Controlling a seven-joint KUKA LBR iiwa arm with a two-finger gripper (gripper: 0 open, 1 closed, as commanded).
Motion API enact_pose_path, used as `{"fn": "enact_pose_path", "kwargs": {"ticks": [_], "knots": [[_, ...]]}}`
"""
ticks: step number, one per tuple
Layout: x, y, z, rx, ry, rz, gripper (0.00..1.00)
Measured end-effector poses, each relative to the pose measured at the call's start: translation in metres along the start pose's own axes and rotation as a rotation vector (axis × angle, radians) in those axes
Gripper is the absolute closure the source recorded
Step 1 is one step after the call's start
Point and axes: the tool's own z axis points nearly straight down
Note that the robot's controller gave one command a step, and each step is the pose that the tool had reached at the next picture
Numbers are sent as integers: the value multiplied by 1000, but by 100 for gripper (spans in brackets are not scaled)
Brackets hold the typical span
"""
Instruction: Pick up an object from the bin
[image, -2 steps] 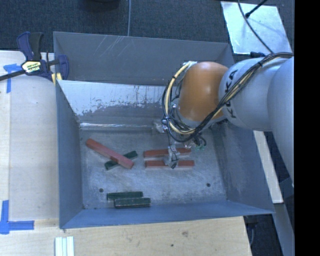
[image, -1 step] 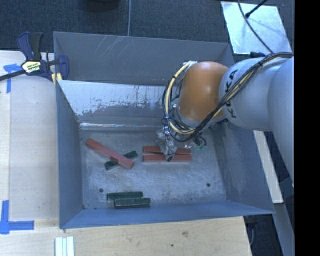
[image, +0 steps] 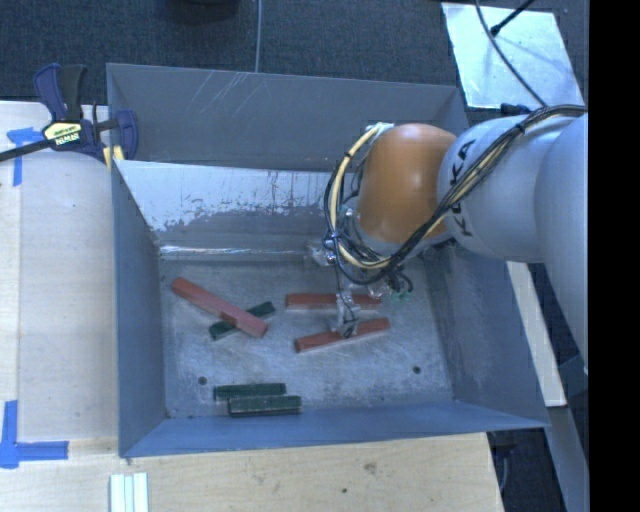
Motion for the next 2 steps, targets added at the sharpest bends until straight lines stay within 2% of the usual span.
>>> {"fn": "enact_pose_path", "kwargs": {"ticks": [1,2], "knots": [[-1,0,-1,0,-2,0,100],[-10,0,-147,3,-9,-154,100]]}}
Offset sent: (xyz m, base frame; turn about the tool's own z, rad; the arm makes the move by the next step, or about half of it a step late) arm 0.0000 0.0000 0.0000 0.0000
